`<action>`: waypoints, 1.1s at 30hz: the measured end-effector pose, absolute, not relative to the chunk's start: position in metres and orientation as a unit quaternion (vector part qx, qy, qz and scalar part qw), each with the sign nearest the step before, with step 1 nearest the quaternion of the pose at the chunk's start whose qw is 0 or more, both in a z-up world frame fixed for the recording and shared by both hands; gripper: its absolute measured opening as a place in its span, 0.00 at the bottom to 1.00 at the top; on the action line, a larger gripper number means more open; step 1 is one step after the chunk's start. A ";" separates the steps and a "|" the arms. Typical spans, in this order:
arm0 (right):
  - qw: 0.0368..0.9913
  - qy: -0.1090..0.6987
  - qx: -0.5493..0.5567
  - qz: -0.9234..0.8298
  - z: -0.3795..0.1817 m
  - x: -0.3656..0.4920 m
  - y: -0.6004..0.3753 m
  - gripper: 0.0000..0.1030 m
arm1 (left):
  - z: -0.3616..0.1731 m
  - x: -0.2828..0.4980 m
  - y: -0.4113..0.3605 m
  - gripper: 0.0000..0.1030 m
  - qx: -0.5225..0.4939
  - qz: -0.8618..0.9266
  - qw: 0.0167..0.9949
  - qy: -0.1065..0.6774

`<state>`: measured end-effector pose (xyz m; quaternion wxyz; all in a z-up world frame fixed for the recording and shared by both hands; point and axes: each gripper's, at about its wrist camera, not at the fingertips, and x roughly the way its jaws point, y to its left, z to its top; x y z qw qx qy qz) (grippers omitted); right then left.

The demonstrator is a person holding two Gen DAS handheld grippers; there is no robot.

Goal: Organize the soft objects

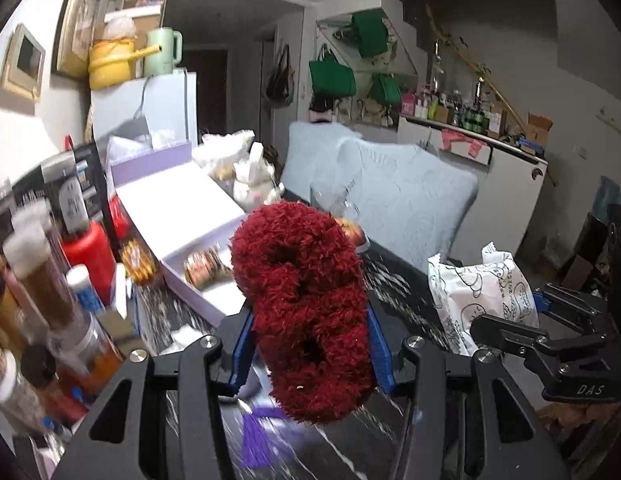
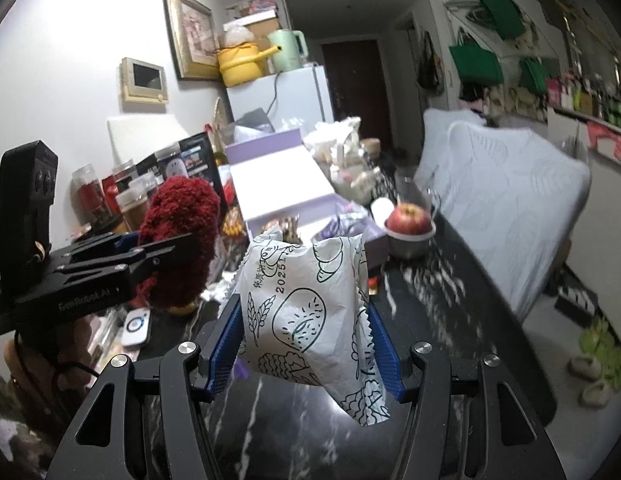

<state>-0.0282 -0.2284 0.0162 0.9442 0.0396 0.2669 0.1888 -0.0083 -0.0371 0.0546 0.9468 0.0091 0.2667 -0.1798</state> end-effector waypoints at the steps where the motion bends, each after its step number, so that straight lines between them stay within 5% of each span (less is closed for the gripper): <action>1: 0.945 0.263 0.038 0.191 0.020 -0.023 -0.228 0.58 | 0.060 -0.003 -0.036 0.47 0.010 -0.176 0.950 0.258; 22: 0.954 0.216 0.026 0.208 0.058 0.112 -0.208 0.58 | 0.094 0.123 -0.032 0.47 0.041 -0.115 0.973 0.198; 33: 0.951 0.213 0.014 0.225 0.055 0.185 -0.186 0.58 | 0.070 0.197 -0.022 0.47 0.048 -0.060 0.974 0.212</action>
